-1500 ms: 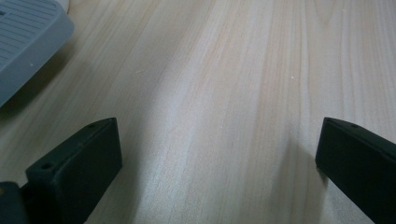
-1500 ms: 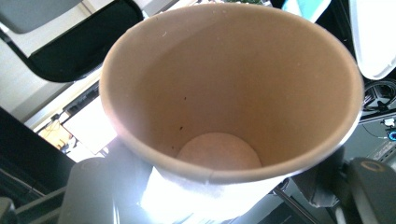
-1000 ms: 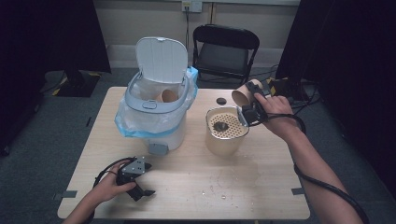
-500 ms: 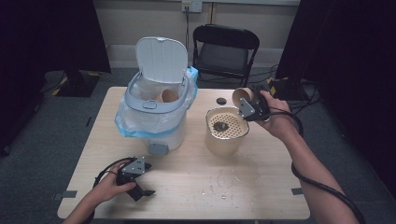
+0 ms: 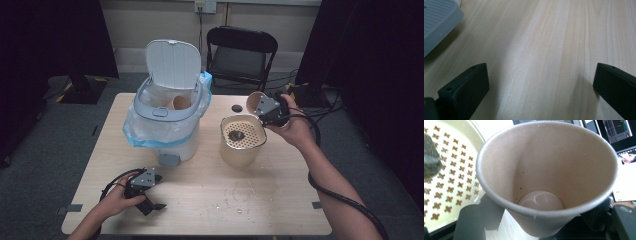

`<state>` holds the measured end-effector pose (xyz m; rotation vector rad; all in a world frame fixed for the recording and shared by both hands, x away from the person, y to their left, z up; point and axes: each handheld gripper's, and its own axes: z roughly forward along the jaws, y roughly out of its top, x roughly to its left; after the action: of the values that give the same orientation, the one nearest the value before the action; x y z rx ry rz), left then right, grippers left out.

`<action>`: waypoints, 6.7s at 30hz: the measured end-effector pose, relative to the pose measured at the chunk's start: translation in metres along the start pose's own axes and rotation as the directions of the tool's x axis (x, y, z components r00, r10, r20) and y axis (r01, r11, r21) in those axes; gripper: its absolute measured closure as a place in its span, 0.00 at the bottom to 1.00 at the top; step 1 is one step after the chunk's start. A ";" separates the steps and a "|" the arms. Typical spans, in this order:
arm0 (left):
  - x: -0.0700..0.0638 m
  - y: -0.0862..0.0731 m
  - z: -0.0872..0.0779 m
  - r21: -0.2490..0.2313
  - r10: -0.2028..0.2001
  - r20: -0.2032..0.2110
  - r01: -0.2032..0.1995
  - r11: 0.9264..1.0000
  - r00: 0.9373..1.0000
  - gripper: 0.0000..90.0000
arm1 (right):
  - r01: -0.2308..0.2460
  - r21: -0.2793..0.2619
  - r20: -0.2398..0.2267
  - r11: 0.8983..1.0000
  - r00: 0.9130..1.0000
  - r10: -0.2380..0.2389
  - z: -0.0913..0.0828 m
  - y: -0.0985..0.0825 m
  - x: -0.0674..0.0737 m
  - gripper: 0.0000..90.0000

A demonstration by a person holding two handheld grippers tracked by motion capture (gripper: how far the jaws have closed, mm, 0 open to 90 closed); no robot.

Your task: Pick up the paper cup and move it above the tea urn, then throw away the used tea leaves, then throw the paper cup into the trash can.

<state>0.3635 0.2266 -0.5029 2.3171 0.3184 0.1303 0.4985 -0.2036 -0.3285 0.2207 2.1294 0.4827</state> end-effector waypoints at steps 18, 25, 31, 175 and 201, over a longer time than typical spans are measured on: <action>0.000 0.000 0.000 0.000 0.000 0.000 0.000 1.000 1.000 0.00 | -0.229 -0.034 -0.145 0.973 0.964 0.222 0.004 0.000 -0.011 0.33; 0.000 0.000 0.000 0.000 -0.001 0.001 0.001 1.000 1.000 0.00 | -0.307 -0.039 -0.180 0.951 0.938 0.296 0.005 -0.001 -0.014 0.33; 0.000 0.000 0.000 0.001 -0.001 0.001 0.001 1.000 1.000 0.00 | -0.358 -0.050 -0.207 0.933 0.917 0.341 0.006 0.001 -0.017 0.33; 0.000 0.000 0.000 0.006 -0.001 0.025 0.001 1.000 1.000 0.00 | -0.481 -0.236 -0.570 0.844 0.772 0.280 0.024 0.191 -0.030 0.21; 0.000 0.000 0.000 0.007 -0.001 0.025 0.001 1.000 1.000 0.00 | -0.531 -0.160 -0.526 0.832 0.759 0.384 0.054 0.158 -0.042 0.23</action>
<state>0.3631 0.2267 -0.5027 2.3237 0.3080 0.1000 0.5631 -0.0601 -0.2581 0.5079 2.4307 1.2638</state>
